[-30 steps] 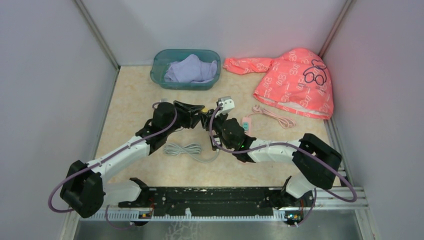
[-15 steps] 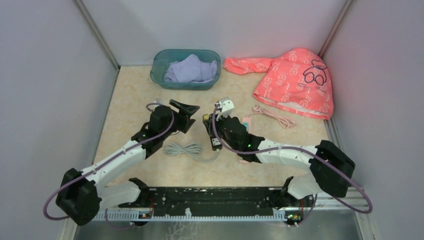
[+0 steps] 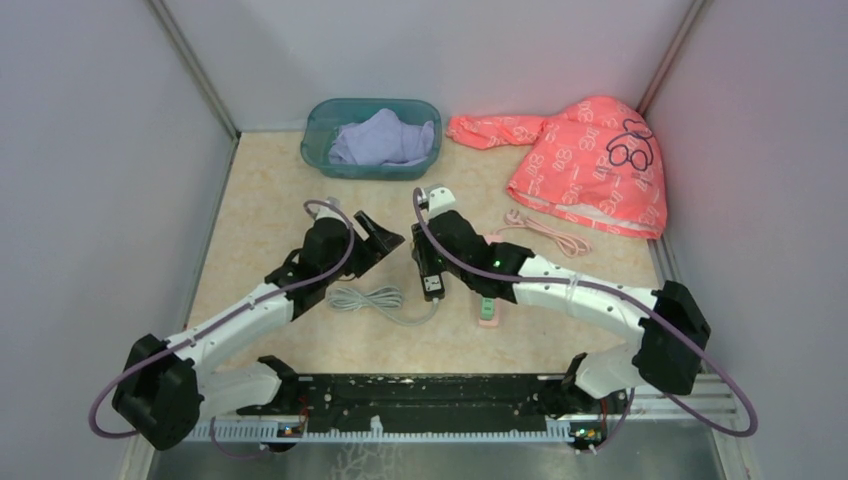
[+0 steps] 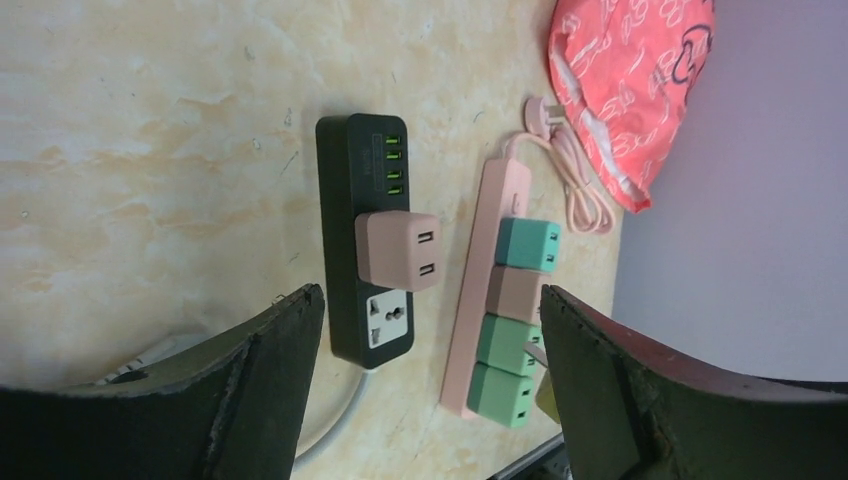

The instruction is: Insert the plug

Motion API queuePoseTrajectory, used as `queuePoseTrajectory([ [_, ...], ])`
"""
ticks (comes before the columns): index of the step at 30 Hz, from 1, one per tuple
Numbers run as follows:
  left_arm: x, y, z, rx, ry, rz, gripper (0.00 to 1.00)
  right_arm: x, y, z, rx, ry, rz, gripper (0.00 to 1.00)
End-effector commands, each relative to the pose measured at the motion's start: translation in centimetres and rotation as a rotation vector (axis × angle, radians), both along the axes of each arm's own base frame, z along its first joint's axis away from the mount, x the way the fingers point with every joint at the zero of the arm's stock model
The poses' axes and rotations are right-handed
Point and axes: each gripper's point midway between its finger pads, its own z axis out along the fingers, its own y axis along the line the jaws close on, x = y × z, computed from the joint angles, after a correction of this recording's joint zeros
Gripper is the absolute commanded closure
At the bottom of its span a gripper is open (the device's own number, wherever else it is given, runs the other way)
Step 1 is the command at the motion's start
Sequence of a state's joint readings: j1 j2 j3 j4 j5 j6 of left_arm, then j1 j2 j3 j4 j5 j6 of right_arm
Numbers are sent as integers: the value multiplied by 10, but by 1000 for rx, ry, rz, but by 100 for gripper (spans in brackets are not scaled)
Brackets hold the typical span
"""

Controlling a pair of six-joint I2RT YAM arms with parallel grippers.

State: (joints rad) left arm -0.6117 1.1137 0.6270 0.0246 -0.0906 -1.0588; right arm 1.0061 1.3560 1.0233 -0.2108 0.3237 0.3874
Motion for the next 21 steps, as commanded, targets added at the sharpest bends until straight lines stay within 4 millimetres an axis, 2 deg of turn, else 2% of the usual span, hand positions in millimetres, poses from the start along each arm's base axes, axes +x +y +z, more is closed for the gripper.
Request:
queuePoseTrajectory([
  [1, -12, -6, -16, 66, -28, -122, 16, -13, -6, -3, -85, 103, 14, 100],
  [14, -21, -30, -52, 66, -9, -314, 22, -22, -14, -37, -285, 326, 13, 100],
  [21, -21, -36, -77, 52, 63, -353, 36, -18, -15, -56, -308, 403, -26, 100],
])
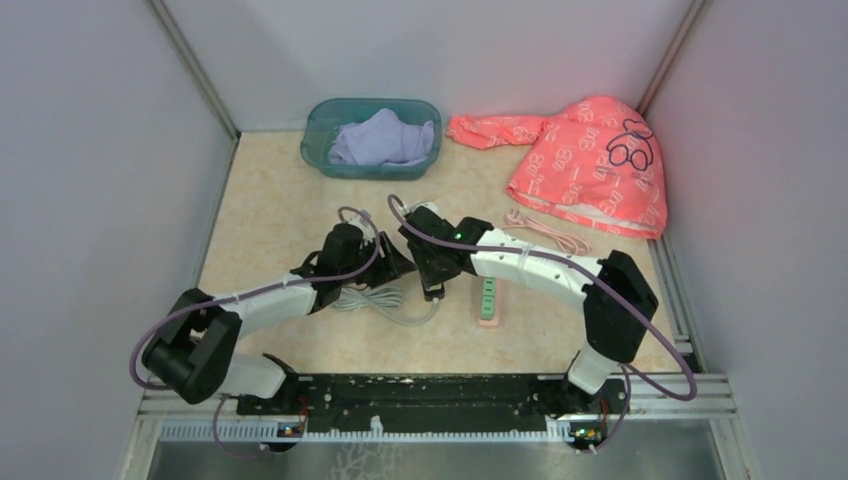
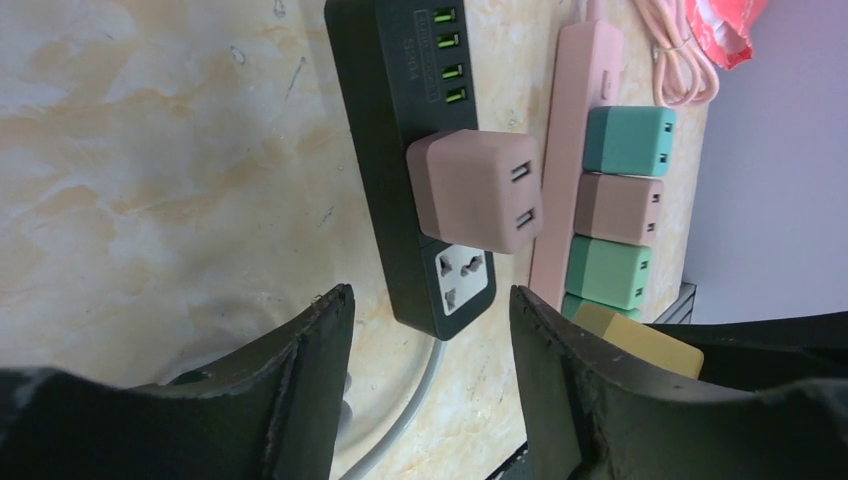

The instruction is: Insert the plug

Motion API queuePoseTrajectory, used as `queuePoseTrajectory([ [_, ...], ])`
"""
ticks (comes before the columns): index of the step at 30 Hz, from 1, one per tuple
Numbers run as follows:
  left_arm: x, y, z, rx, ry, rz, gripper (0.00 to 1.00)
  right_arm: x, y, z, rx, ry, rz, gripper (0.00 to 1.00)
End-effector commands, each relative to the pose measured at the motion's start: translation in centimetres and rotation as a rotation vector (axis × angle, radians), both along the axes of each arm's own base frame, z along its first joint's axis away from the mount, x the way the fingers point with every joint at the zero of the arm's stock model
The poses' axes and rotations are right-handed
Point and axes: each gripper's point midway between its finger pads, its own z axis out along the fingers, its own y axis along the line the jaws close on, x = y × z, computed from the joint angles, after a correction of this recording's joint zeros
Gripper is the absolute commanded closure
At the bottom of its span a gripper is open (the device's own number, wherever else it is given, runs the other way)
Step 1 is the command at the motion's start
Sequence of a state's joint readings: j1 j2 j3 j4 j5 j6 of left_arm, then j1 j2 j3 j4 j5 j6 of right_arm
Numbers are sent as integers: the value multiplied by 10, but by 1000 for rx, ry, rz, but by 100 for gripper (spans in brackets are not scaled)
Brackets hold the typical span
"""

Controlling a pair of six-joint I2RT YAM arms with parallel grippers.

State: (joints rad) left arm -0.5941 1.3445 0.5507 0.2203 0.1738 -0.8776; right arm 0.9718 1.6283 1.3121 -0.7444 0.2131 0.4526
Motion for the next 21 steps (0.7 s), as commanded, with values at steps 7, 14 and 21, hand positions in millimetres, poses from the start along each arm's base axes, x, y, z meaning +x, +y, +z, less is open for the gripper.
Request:
queuePoseTrajectory([
  [7, 3, -13, -15, -57, 36, -56, 43, 13, 4, -10, 21, 40, -74, 100],
  [14, 6, -16, -28, -74, 78, -37, 54, 12, 8, -17, 39, 62, -81, 100],
  [21, 7, -19, -35, -92, 99, -35, 60, 13, 8, -22, 36, 64, -88, 100],
])
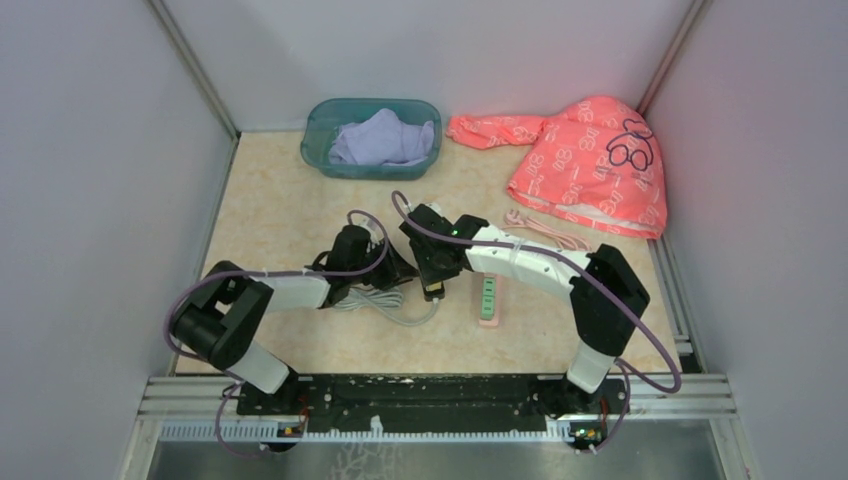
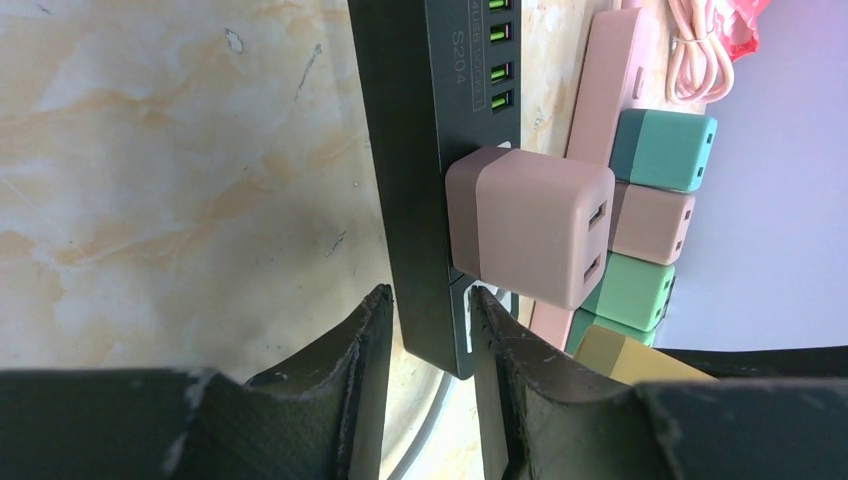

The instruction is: Insert the plug

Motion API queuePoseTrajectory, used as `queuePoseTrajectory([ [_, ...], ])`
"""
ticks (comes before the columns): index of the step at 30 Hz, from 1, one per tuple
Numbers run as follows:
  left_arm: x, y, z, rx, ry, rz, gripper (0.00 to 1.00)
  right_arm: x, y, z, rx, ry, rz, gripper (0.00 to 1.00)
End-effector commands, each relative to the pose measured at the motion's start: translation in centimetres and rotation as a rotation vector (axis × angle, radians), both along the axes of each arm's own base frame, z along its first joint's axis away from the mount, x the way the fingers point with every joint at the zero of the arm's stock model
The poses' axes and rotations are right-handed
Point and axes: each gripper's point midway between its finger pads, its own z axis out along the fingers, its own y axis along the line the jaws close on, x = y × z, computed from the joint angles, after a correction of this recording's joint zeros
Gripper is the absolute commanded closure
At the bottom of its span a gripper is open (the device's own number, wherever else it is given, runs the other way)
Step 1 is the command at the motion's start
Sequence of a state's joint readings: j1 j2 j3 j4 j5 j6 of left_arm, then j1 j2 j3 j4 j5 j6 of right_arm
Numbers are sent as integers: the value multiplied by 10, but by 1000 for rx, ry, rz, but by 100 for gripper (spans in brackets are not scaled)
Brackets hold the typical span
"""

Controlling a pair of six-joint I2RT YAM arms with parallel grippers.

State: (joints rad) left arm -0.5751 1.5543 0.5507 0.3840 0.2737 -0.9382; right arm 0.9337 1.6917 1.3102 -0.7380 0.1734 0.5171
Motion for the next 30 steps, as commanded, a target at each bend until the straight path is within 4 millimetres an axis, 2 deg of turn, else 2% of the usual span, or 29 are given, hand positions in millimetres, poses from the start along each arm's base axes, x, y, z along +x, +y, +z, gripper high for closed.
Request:
queuePoseTrajectory([
  [1, 3, -4, 1, -40, -6, -4, 61, 8, 9, 0, 35, -16, -16, 100],
  [11, 0, -6, -12, -51, 44, 0, 70, 10, 10, -14, 20, 0, -34, 100],
  [30, -3, -6, -18, -47, 66, -2, 72, 21, 6, -19, -15, -30, -93, 100],
])
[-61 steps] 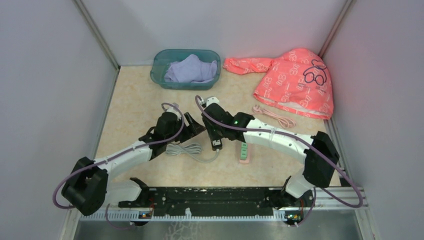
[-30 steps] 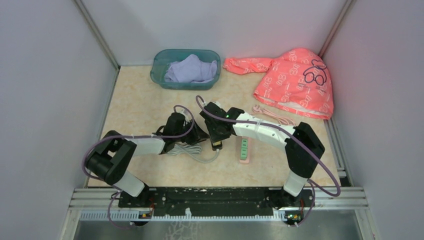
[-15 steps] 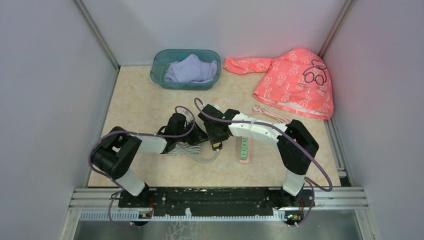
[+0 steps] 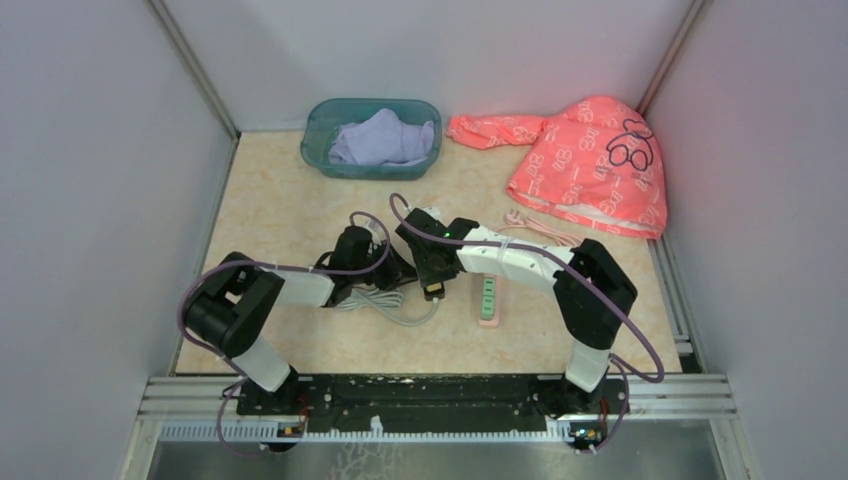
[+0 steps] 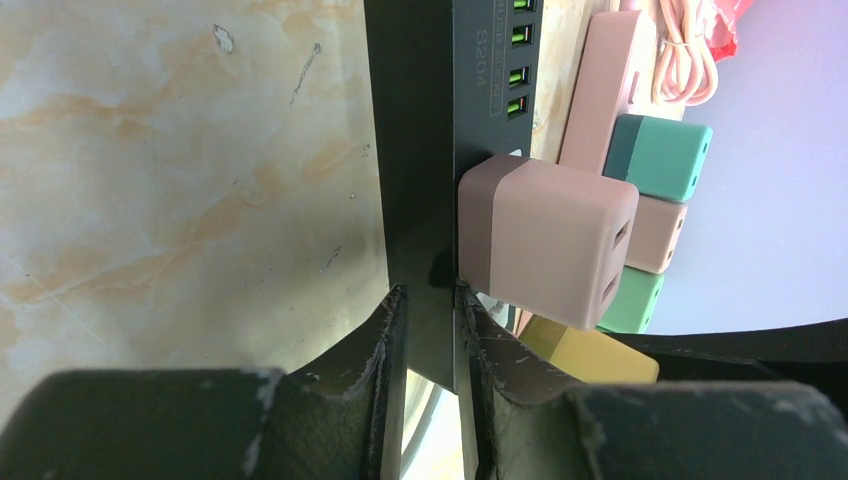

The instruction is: Insert the plug

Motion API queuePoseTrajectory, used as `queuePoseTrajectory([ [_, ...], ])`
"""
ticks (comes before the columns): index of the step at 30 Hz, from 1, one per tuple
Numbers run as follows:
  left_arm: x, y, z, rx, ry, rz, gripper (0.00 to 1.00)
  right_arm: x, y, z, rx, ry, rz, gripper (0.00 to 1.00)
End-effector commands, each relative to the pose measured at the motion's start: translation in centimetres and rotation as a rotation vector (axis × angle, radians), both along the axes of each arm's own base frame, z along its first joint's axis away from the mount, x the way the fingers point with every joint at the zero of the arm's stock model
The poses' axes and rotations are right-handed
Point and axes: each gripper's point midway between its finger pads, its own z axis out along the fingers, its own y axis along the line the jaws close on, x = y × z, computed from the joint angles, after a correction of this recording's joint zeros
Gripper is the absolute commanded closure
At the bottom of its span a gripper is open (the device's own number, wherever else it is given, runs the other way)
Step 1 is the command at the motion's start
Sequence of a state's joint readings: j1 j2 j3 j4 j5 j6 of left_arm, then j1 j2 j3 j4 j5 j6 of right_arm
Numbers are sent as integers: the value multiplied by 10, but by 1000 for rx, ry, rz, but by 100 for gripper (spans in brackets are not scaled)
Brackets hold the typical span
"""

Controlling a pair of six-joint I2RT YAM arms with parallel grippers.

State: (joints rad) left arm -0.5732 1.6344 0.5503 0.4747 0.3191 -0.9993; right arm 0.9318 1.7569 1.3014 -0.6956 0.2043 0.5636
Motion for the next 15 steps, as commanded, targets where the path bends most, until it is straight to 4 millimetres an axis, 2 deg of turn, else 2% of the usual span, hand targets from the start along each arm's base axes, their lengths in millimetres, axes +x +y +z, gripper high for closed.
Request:
queuePoseTrajectory([
  [1, -4, 3, -9, 10, 19, -2, 72, 13, 4, 4, 9, -36, -35, 100],
  [15, -5, 2, -7, 2, 18, -4, 72, 10, 8, -7, 17, -9, -29, 100],
])
